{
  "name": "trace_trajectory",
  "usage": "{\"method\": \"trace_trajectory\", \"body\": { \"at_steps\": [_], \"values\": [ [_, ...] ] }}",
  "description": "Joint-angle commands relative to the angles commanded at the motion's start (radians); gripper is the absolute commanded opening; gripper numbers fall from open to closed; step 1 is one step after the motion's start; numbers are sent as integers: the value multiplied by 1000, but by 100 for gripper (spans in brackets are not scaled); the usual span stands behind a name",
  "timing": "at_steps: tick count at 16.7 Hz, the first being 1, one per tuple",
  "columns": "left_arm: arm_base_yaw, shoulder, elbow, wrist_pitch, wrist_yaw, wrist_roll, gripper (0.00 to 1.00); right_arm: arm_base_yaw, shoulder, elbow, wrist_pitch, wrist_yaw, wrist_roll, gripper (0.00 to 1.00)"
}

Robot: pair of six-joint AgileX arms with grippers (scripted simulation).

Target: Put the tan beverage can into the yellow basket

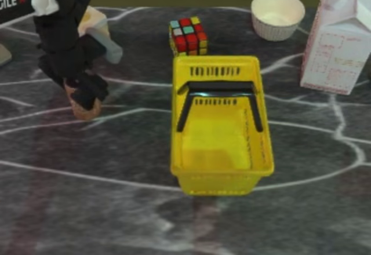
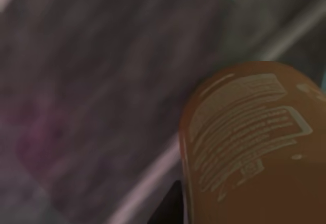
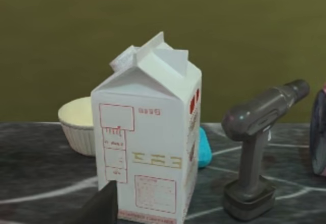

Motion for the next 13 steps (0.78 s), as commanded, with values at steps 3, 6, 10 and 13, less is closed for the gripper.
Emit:
{"method": "trace_trajectory", "body": {
  "at_steps": [3, 6, 10, 13],
  "values": [
    [-11, 0, -19, 88, 73, -28, 0, 0, 0, 0, 0, 0, 0, 100],
    [-24, -4, -56, 262, 205, -85, 0, 0, 0, 0, 0, 0, 0, 100],
    [-46, -22, -132, 602, 442, -194, 0, 0, 0, 0, 0, 0, 0, 100],
    [-65, -45, -206, 904, 644, -289, 0, 0, 0, 0, 0, 0, 0, 100]
  ]
}}
